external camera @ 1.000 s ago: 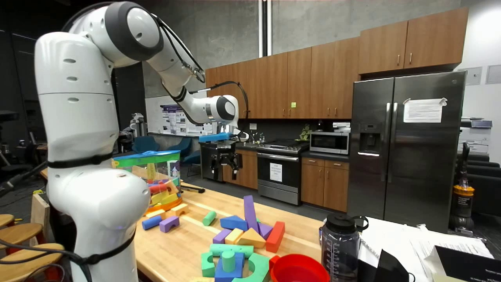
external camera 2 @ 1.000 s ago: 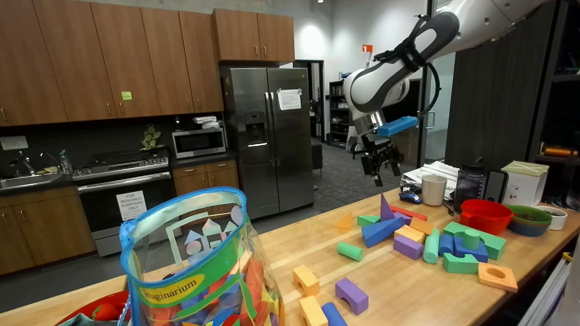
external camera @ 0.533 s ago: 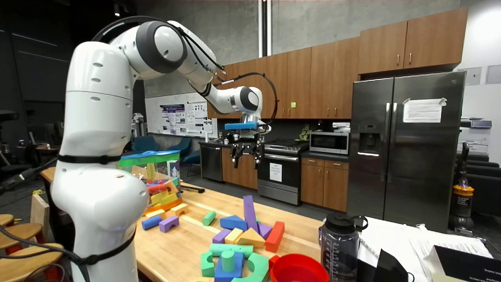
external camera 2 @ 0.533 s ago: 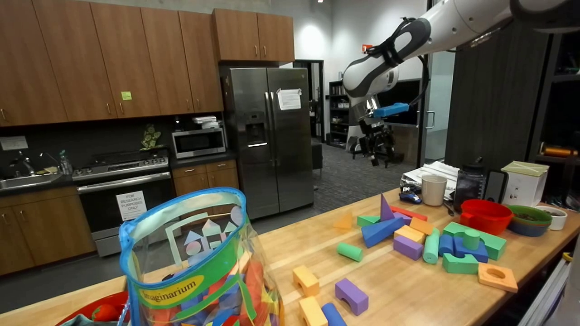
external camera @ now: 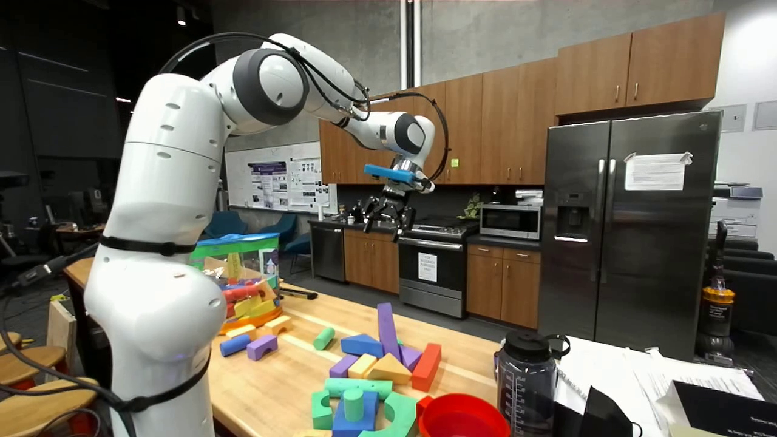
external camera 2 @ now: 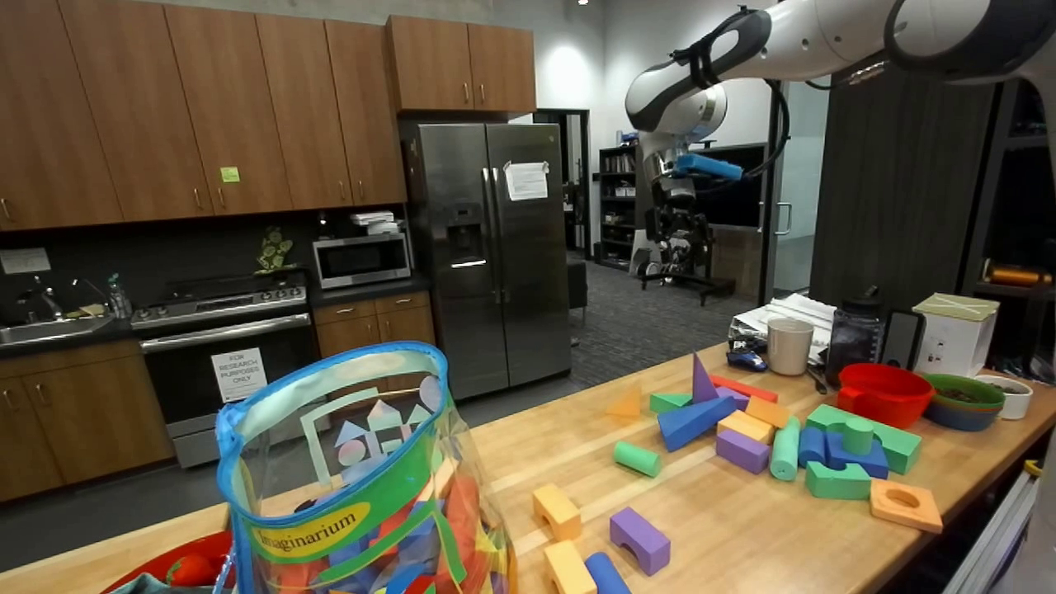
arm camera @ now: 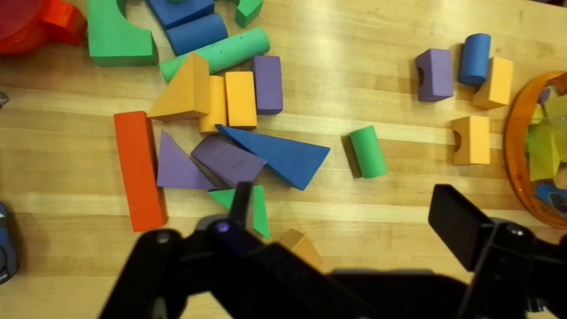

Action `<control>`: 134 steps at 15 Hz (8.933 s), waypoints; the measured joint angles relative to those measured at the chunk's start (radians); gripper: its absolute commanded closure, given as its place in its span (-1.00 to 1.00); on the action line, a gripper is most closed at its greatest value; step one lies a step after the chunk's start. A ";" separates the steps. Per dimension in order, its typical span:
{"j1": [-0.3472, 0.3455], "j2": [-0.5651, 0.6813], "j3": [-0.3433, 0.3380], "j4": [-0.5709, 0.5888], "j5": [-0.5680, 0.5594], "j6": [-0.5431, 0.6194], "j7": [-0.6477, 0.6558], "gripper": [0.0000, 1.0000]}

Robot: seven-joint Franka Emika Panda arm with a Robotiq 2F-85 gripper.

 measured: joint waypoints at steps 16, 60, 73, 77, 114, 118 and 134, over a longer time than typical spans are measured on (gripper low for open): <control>-0.017 0.095 -0.035 0.203 -0.086 0.087 0.135 -1.00; -0.158 0.041 -0.126 -0.061 -0.079 0.313 0.010 -1.00; -0.147 -0.006 -0.126 -0.247 -0.162 0.215 0.007 -1.00; -0.131 0.009 -0.119 -0.247 -0.185 0.201 -0.042 -1.00; -0.156 0.128 -0.108 -0.359 -0.002 0.636 -0.129 -1.00; -0.148 0.128 -0.099 -0.371 -0.015 0.636 -0.129 -1.00; -0.111 0.156 -0.078 -0.392 -0.099 0.637 -0.129 -1.00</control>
